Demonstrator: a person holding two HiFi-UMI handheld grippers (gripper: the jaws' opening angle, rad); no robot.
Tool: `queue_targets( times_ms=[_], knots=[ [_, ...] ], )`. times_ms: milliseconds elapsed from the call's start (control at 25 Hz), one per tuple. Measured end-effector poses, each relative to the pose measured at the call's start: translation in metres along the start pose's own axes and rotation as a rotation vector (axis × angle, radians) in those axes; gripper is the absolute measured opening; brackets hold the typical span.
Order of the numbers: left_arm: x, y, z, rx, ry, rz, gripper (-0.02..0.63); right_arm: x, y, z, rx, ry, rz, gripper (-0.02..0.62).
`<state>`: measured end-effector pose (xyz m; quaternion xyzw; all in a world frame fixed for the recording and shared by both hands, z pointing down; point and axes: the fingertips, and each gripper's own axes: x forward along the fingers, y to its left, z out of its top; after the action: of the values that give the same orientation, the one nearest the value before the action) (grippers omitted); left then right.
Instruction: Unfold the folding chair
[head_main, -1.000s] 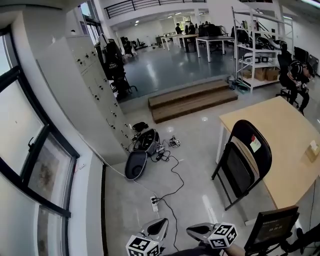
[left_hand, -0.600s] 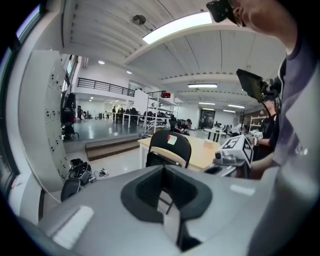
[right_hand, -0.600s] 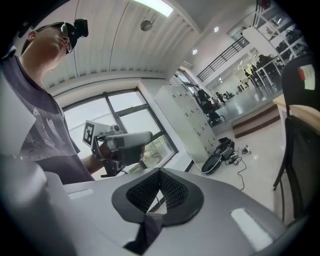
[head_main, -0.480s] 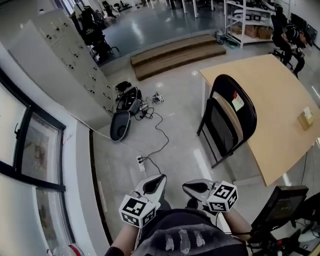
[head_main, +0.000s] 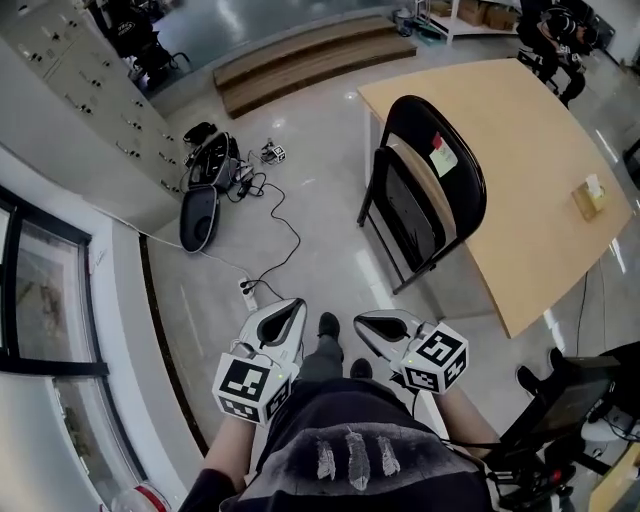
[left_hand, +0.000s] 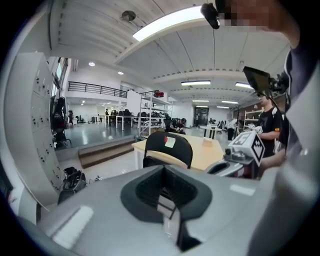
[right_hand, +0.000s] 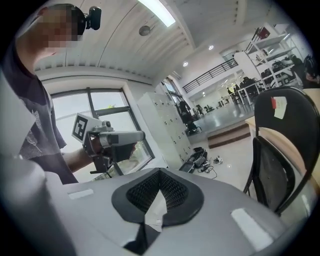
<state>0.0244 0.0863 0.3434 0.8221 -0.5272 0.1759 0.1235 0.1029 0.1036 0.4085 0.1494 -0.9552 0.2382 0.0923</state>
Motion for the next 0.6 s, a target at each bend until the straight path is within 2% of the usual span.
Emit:
queue_targets(
  times_ms=[120,320,440,600],
  knots=[
    [0.023,-0.005,-0.006,-0.011,0.019,-0.066,0.002,-0.007,-0.013,-0.001,0.024,0.013,-0.059,0.002],
    [0.067,-0.005,-0.016,-0.031,0.047,-0.19,0.0,0.003,-0.036,-0.012,0.021,0.119,-0.131,0.002],
    [0.087,0.011,-0.022,-0.078,0.056,-0.234,0.001,0.018,-0.048,-0.01,0.002,0.183,-0.167,0.002],
    [0.114,0.026,-0.023,-0.148,0.048,-0.314,0.0,0.021,-0.076,0.007,-0.026,0.264,-0.266,0.002]
  ],
)
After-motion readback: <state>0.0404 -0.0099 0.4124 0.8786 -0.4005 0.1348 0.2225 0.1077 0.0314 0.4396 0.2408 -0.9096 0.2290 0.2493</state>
